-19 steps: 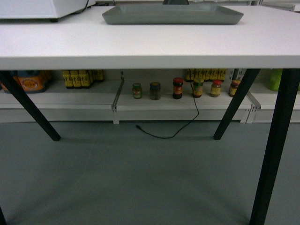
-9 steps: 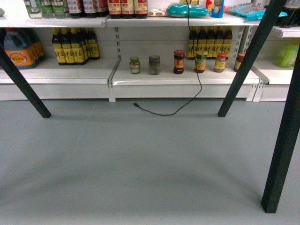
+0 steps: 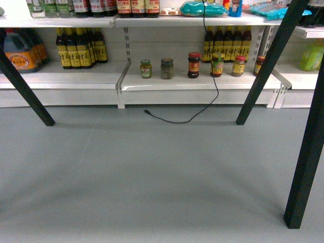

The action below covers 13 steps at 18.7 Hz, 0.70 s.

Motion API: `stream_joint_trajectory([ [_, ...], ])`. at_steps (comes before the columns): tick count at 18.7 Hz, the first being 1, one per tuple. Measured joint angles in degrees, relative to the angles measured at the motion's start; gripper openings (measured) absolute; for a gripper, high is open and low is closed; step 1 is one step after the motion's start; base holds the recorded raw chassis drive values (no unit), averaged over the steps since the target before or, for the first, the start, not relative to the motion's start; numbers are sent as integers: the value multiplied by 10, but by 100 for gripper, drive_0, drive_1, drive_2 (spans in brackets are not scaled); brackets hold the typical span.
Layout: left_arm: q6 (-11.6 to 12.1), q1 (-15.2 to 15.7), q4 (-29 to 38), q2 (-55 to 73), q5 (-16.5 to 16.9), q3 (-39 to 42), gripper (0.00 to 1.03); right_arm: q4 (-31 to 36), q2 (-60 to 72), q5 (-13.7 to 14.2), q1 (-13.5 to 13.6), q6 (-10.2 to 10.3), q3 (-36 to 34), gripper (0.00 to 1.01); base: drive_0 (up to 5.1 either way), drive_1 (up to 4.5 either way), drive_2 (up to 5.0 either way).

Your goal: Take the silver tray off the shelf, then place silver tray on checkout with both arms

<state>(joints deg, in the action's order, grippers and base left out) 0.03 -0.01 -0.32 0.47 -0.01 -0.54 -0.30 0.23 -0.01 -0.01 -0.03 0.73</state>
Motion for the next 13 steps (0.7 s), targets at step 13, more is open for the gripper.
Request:
stream_joint_trajectory([
  [13,0,0,0,0,0,0,98,0,0,0,0,0,0,98,0,0,0],
])
